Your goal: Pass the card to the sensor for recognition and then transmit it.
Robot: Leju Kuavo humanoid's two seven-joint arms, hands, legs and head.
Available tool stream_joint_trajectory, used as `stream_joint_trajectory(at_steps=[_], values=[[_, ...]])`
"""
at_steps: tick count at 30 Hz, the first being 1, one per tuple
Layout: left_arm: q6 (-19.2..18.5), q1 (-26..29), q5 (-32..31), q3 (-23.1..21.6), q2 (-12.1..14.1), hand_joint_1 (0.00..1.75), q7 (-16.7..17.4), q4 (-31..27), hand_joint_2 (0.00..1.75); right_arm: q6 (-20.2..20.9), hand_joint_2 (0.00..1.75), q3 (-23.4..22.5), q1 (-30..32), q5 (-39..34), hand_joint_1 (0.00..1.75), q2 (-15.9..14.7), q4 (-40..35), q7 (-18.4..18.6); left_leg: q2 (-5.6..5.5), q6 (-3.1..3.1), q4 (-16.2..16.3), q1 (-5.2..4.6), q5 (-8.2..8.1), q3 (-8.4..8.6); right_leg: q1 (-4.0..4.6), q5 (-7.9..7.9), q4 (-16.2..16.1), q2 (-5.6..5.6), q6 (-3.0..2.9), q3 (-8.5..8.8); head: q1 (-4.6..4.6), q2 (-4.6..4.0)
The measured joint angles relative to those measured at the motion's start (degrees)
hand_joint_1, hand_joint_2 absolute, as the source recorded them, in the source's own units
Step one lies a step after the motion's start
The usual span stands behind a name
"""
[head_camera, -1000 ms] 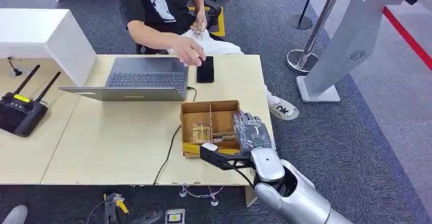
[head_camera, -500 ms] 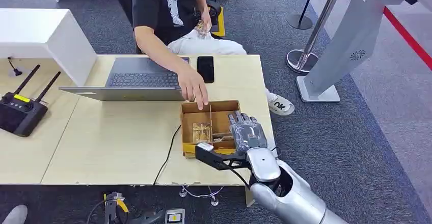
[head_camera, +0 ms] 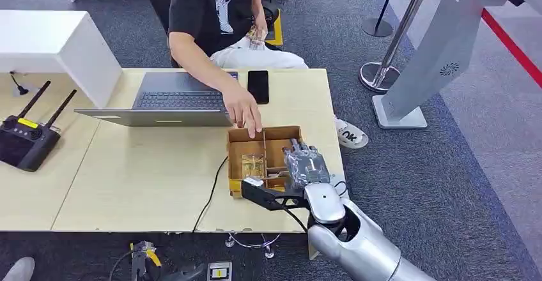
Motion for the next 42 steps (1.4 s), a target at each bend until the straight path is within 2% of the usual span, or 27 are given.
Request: stream_joint_trajectory(at_steps=[6,14,15,18,28,33,42], values=[[0.07,0.0,0.02,0.02,-0.02,0.0,0.02,0.0,1.75,0.0,1.75,0.0,-0.2,0.09,1.75,0.15,1.26,0.0,0.01,0.0,0.0,0.0,0.0,0.01,0.0,0.0,0.0,0.0,0.0,0.0,0.0,0.0],[0.28,-0.01,0.31,0.0,-0.02,0.0,0.31,0.0,1.75,-0.02,1.75,-0.02,-0.43,1.29,1.69,0.07,2.32,1.25,0.01,0.0,0.0,0.0,0.0,0.01,0.0,0.0,0.0,0.01,0.0,-0.01,-0.02,0.0],[0.31,-0.01,0.35,0.0,-0.02,0.0,0.44,0.0,1.75,0.02,1.75,-0.04,-0.42,1.62,1.75,0.04,2.4,1.44,0.01,0.0,0.0,0.0,0.0,0.01,0.0,0.0,0.0,0.01,0.0,-0.01,0.0,0.0],[0.31,-0.02,0.37,0.0,-0.02,0.0,0.63,0.0,1.75,0.09,1.75,-0.15,-0.41,2.8,1.75,-0.07,2.54,1.97,0.02,0.0,0.0,0.0,0.0,0.02,0.0,0.0,0.0,0.01,0.0,-0.02,0.0,0.0],[0.2,-0.07,0.37,-0.04,-0.02,0.0,0.72,0.0,1.75,-0.24,1.75,-1.81,-0.18,4.24,1.75,-0.66,1.86,2.21,0.01,0.0,0.01,0.0,0.0,0.02,0.0,0.0,0.0,0.02,0.0,-0.02,0.0,0.0],[0.04,-0.08,0.28,-0.04,0.0,0.0,0.72,0.04,1.75,-0.11,1.75,-3.17,0.03,4.72,1.75,-1.47,-1.93,2.4,0.05,0.0,0.01,-0.01,0.0,0.02,-0.01,0.0,0.0,0.02,0.0,-0.04,-0.02,0.0],[-0.39,-0.14,-0.61,-0.04,-0.02,0.0,-0.02,0.44,1.75,-1.42,1.75,-6.75,0.02,6.95,1.75,-3.56,-15.45,2.53,0.07,0.0,0.01,0.0,0.01,0.03,0.0,0.01,0.0,0.03,-0.01,-0.04,0.0,0.0]])
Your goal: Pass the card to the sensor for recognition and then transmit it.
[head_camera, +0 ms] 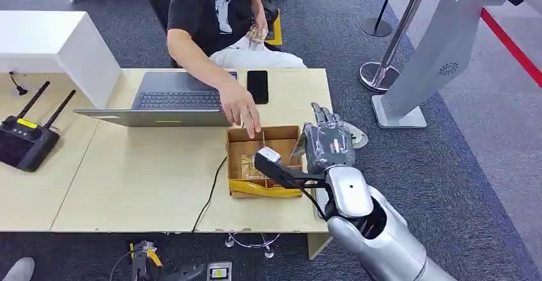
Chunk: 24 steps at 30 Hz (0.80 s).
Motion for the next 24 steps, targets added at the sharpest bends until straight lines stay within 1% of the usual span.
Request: stream_joint_trajectory(at_steps=[4,7,10,12,14,16,18,21,24], values=[[-0.33,-0.06,-0.59,0.0,-0.02,0.0,-0.44,0.31,1.75,-3.54,1.75,-1.51,-1.29,0.48,1.75,-0.42,-5.79,-1.11,0.01,0.0,0.0,0.0,0.0,0.0,0.0,0.01,0.0,0.02,-0.01,0.0,-0.02,0.0],[-1.0,-0.23,-1.38,0.0,-0.13,0.0,-0.59,0.57,1.75,-6.78,1.75,-2.58,-2.48,-2.24,1.75,-0.59,-9.97,-4.21,0.02,0.0,0.0,0.0,0.0,0.0,0.0,0.01,0.0,0.01,-0.01,0.0,0.02,0.0],[-1.29,-0.83,-2.32,-0.02,-0.55,0.0,-0.59,0.99,1.75,-9.45,1.75,-2.93,-3.73,-10.94,1.75,-0.48,-13.74,-8.88,0.01,0.0,0.0,0.0,0.0,-0.01,0.0,0.01,0.0,0.0,-0.01,0.01,-0.02,0.0],[-1.73,-1.4,-3.06,-0.02,-1.03,0.0,-0.48,1.33,1.75,-12.24,1.75,-2.93,-4.21,-19.28,1.75,0.19,-14.02,-11.14,0.01,0.0,-0.01,0.0,0.0,-0.01,0.0,0.01,0.0,-0.01,-0.01,0.02,0.0,0.0],[-1.92,-1.99,-3.8,-0.04,-1.51,0.0,0.06,1.66,1.75,-15.49,1.75,-2.76,-4.88,-26.04,1.75,0.74,-13.3,-12.67,0.0,0.0,-0.01,0.0,0.0,-0.03,0.0,0.01,0.0,-0.01,-0.01,0.02,0.02,0.0],[-1.92,-2.47,-4.15,-0.02,-1.92,0.0,0.37,1.88,1.75,-18.32,1.75,-2.47,-6.28,-29.57,1.75,1.55,-10.98,-14.16,0.0,-0.01,-0.01,0.0,0.01,-0.03,0.0,0.02,0.01,0.0,-0.01,0.03,0.02,0.0],[-1.86,-2.89,-4.48,-0.02,-2.32,0.0,0.68,2.14,1.75,-20.25,1.75,-2.25,-7.66,-33.08,1.75,2.73,-7.89,-16.13,0.0,-0.02,-0.01,0.0,0.05,-0.03,0.01,0.03,0.01,-0.02,0.0,0.04,0.02,0.0],[-1.62,-3.09,-4.53,0.0,-2.75,0.0,0.74,2.41,1.75,-21.47,1.75,-1.68,-9.72,-37.18,1.75,4.68,-2.78,-18.41,-0.04,-0.02,-0.01,0.0,0.06,-0.04,0.01,0.03,0.02,-0.03,0.0,0.04,0.0,0.0],[-1.49,-3.1,-4.46,0.02,-2.89,0.0,0.74,2.62,1.75,-22.12,1.75,-1.23,-11.7,-39.01,1.75,6.69,2.1,-19.67,-0.04,-0.02,-0.01,0.01,0.06,-0.04,0.02,0.03,0.02,-0.03,0.0,0.03,-0.02,0.0]])
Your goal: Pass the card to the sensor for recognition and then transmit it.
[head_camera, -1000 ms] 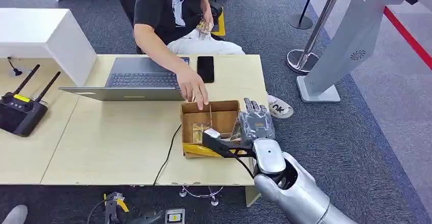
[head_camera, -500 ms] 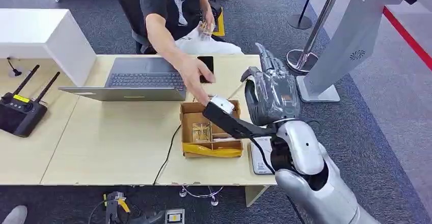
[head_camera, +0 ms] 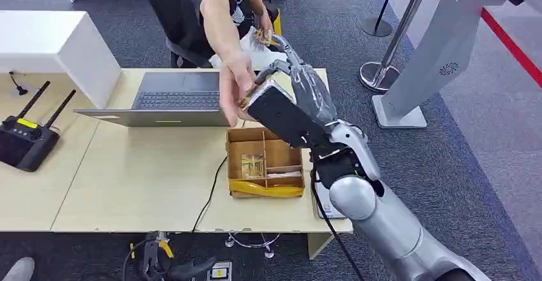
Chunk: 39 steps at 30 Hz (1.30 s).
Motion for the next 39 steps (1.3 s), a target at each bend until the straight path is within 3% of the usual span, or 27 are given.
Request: stream_joint_trajectory(at_steps=[6,7,8,17,20,24,30,32,33,35,37,39], values=[[0.13,0.01,0.04,0.02,-0.09,0.0,0.0,0.48,1.75,-0.17,1.75,0.61,-0.95,-0.52,1.75,2.27,6.01,-0.33,-0.02,0.0,0.0,0.0,0.0,-0.01,0.0,0.0,0.0,0.0,0.0,-0.01,0.02,0.0],[0.28,0.02,0.04,0.02,-0.11,0.0,0.0,0.52,1.75,-0.17,1.75,0.66,-1.02,-0.52,1.15,2.44,6.59,-0.31,-0.02,0.0,0.0,0.0,0.0,-0.01,0.0,0.0,0.0,0.0,0.0,-0.01,0.02,0.0],[0.39,0.04,0.04,0.02,-0.11,0.0,0.0,0.57,1.75,-0.17,1.75,0.68,-1.08,-0.54,0.0,2.58,7.08,-0.31,-0.02,0.0,0.0,0.0,0.0,-0.02,0.0,0.0,0.0,0.0,0.0,-0.01,0.02,0.0],[0.81,0.25,0.11,0.02,-0.09,0.0,0.02,0.74,1.75,-1.82,1.75,0.94,-0.99,2.23,0.0,3.19,10.09,1.73,-0.03,0.0,0.0,0.0,0.0,-0.03,0.0,0.0,-0.01,0.0,0.0,-0.04,0.02,0.0],[0.87,0.37,0.09,0.02,-0.04,0.0,0.02,0.74,1.75,-7.33,1.75,0.7,-0.06,4.49,0.0,3.03,10.2,0.61,-0.02,0.0,0.01,0.0,0.0,-0.03,-0.01,0.0,-0.02,0.01,0.0,-0.06,0.0,0.0],[0.85,0.93,0.0,0.02,0.07,0.0,-0.33,0.74,1.75,-21.96,1.75,-2.47,4.46,12.8,0.0,1.48,8.25,-2.89,-0.05,0.01,0.02,-0.02,-0.01,-0.02,-0.02,0.0,-0.03,0.0,0.0,-0.07,0.04,0.0],[0.72,1.34,0.0,0.02,0.31,0.0,-0.72,0.74,1.75,-25.13,1.75,-8.21,10.27,14.34,0.0,-1.55,4.32,-5.27,0.14,0.0,0.02,-0.04,-0.02,0.02,-0.05,0.03,-0.04,0.2,0.05,-0.11,0.0,0.0],[0.37,1.41,0.13,0.02,0.33,0.0,-1.13,0.74,1.75,-29.57,1.75,-10.37,12.36,10.79,0.0,-2.14,3.39,-6.89,0.04,0.01,0.03,0.0,-0.01,0.05,-0.04,0.03,-0.07,0.12,0.05,-0.11,0.0,0.0],[0.17,1.53,0.22,0.02,0.33,0.0,-1.53,0.74,1.75,-32.64,1.75,-12.51,14.59,7.33,0.0,-2.56,2.77,-8.75,-0.06,0.01,0.03,0.02,-0.01,0.08,-0.02,0.02,-0.09,-0.02,0.05,-0.09,0.0,0.0],[-0.42,2.09,0.79,0.04,0.42,0.0,-2.58,0.74,1.75,-33.42,1.75,-19.24,20.77,-6.82,0.0,-2.95,1.94,-18.44,-0.12,0.01,0.03,0.02,-0.02,0.09,-0.01,-0.03,-0.12,-0.08,0.02,-0.03,-0.05,0.0],[-0.74,2.99,1.79,0.11,0.57,0.0,-3.89,0.76,1.75,-31.71,1.75,-28.13,27.18,-26.07,0.0,-3.26,2.9,-30.78,-0.22,0.03,0.02,-0.01,-0.08,-0.03,-0.03,-0.06,-0.15,-0.16,0.04,-0.03,-0.02,0.0],[-0.85,4.12,3.33,0.37,0.81,0.0,-5.4,0.76,1.75,-28.21,1.75,-38.1,31.97,-40.72,0.0,-3.57,7.02,-38.76,-0.2,0.09,0.01,-0.03,-0.14,-0.13,-0.04,-0.06,-0.18,-0.15,0.05,-0.11,0.02,0.0]])
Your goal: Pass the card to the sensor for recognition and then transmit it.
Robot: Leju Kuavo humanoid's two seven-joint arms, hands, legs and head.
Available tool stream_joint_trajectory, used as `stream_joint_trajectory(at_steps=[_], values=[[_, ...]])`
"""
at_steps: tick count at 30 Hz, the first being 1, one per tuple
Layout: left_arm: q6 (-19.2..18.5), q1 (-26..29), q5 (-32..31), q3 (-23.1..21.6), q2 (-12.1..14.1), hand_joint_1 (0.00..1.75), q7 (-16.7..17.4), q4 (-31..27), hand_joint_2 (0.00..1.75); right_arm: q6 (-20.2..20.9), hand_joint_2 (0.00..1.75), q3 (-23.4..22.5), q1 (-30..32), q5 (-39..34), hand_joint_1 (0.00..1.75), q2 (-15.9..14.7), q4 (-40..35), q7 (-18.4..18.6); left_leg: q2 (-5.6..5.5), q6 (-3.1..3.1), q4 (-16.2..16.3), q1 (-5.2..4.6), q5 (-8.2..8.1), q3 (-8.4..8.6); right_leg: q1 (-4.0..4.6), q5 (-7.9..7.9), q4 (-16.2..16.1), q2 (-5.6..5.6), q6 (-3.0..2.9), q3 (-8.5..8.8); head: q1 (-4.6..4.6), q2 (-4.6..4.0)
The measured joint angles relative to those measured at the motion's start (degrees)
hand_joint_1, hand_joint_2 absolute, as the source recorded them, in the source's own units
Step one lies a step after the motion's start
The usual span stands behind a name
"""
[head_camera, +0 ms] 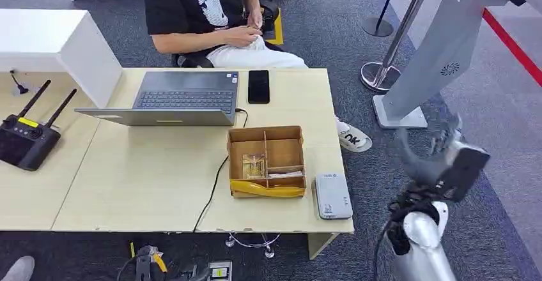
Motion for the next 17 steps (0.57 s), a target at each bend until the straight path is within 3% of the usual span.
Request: stream_joint_trajectory(at_steps=[3,4,5,6,9,11,13,14,15,17], values=[[-0.04,1.35,2.46,0.83,0.22,0.0,-1.83,0.0,1.75,0.44,1.75,-14.43,3.01,-7.52,0.0,-0.44,15.9,2.47,0.09,0.07,0.0,-0.05,-0.05,0.0,-0.04,-0.01,-0.07,0.04,0.02,0.01,0.02,0.0],[-0.09,1.78,3.12,1.11,0.24,0.0,-2.25,0.0,1.75,-1.35,1.75,-17.89,3.4,-7.04,0.1,-0.37,21.73,4.85,0.09,0.07,0.0,-0.05,-0.05,0.01,-0.04,-0.05,-0.08,0.04,0.07,0.01,0.02,0.0],[-0.09,2.26,3.93,1.16,0.28,0.0,-2.49,-0.02,1.75,-3.56,1.75,-20.3,3.61,-5.5,1.75,0.02,26.94,8.66,0.11,0.04,-0.02,-0.05,-0.08,0.0,-0.04,-0.05,-0.07,0.06,0.07,0.01,0.02,0.0],[0.0,2.84,4.91,1.29,0.35,1.75,-2.58,-0.04,1.75,-4.99,1.75,-22.42,3.94,-2.81,1.75,0.59,33.45,15.11,0.22,0.01,-0.02,-0.03,-0.12,0.02,-0.03,-0.05,-0.07,0.19,0.07,-0.02,0.02,0.0],[2.15,4.98,7.3,1.79,0.92,1.75,-2.71,-1.05,1.75,-5.41,1.75,-25.51,7.39,0.95,1.75,0.92,47.96,32.03,0.23,0.03,-0.03,0.07,-0.29,0.1,0.05,-0.22,-0.07,0.21,0.0,0.07,-0.02,0.0],[5.35,6.87,9.0,1.92,1.57,1.75,-3.1,-2.86,1.75,-5.41,1.75,-26.25,9.46,5.34,1.75,2.36,55.25,44.09,0.2,0.0,-0.12,0.05,-0.32,0.05,0.04,-0.31,0.03,0.11,-0.07,0.04,-0.04,0.0],[9.68,8.34,10.81,1.9,2.58,1.75,-3.49,-5.13,1.75,-5.41,1.75,-25.16,8.62,11.23,1.75,3.24,60.48,57.24,0.83,-0.16,-0.16,0.07,-0.41,0.17,0.07,-0.26,0.13,0.84,-0.15,-0.15,-0.09,0.0],[10.98,8.7,11.63,1.88,2.97,1.75,-4.02,-6.37,1.75,-5.41,1.75,-24.5,8.22,11.7,1.75,3.41,62.14,58.02,0.91,-0.17,-0.16,0.09,-0.42,0.28,0.08,-0.26,0.13,0.9,-0.16,-0.13,-0.04,0.0],[12.42,9.01,12.52,1.86,3.5,1.75,-4.74,-7.87,1.75,-5.41,1.75,-24.22,8.06,11.28,1.75,4.0,63.73,56.37,0.9,-0.17,-0.17,0.1,-0.42,0.34,0.09,-0.3,0.13,0.84,-0.18,-0.05,-0.09,0.0],[14.17,9.88,14.84,1.57,4.72,1.75,-6.12,-11.22,1.75,-5.38,1.75,-24.42,7.69,7.97,1.75,5.56,66.88,46.12,0.61,-0.21,-0.18,0.15,-0.39,0.39,0.16,-0.36,0.13,0.57,-0.26,0.12,0.07,0.0]])
